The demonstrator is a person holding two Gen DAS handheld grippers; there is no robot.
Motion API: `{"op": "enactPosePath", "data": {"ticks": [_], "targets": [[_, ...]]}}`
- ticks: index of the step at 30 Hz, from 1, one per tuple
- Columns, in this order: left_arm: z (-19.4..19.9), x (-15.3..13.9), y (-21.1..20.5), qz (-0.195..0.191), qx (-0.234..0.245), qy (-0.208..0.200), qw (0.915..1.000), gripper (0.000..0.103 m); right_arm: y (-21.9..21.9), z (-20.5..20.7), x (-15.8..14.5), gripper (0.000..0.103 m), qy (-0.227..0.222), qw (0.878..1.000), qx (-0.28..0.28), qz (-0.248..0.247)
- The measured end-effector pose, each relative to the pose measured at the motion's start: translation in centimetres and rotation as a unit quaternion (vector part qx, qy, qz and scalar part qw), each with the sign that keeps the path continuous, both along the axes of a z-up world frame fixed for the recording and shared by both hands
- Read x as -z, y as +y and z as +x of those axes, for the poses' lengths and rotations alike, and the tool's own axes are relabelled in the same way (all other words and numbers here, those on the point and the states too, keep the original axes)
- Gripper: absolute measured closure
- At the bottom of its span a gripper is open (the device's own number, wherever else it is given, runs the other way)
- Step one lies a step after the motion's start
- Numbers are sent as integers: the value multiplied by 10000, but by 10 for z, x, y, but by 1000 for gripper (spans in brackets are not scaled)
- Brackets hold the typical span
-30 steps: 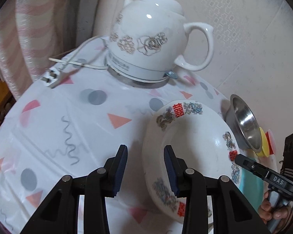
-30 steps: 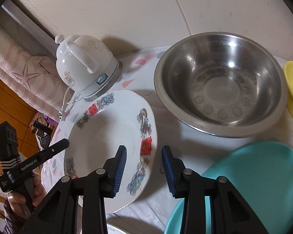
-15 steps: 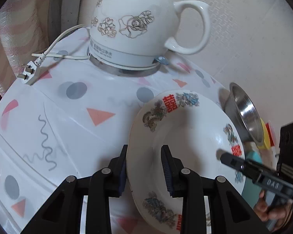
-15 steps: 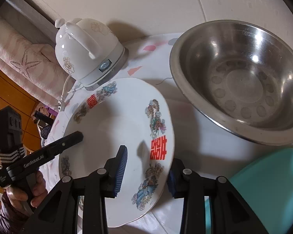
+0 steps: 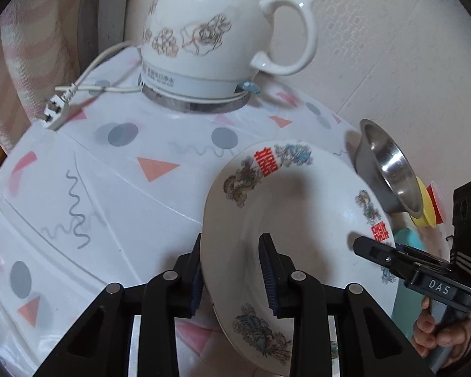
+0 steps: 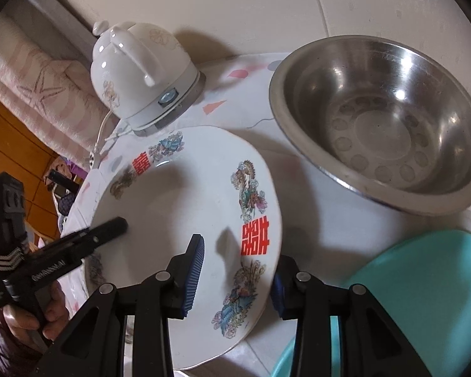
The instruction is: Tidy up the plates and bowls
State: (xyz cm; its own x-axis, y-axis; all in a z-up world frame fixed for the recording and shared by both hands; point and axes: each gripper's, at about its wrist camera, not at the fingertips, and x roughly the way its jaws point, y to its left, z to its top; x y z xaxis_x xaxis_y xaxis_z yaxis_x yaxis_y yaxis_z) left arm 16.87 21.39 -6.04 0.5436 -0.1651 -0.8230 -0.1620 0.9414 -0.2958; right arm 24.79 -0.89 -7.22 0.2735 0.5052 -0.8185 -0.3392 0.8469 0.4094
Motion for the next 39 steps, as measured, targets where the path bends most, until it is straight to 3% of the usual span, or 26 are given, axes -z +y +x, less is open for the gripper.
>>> {"op": "enactPosePath", "data": {"ticks": [6,27,39], "targets": [[-10,-8,-1,-81,65,-123,9999,71,-11,-3,-7,65,121,9990,151,394],[-45,-26,-34,289,390,-646,9967,71,-27,-41,-23,67,-375,9993,-52,44],[-74,-45,-52,286,483,-1017,9932,69,-42,-75,-41,67,-634,9978,-39,187]]}}
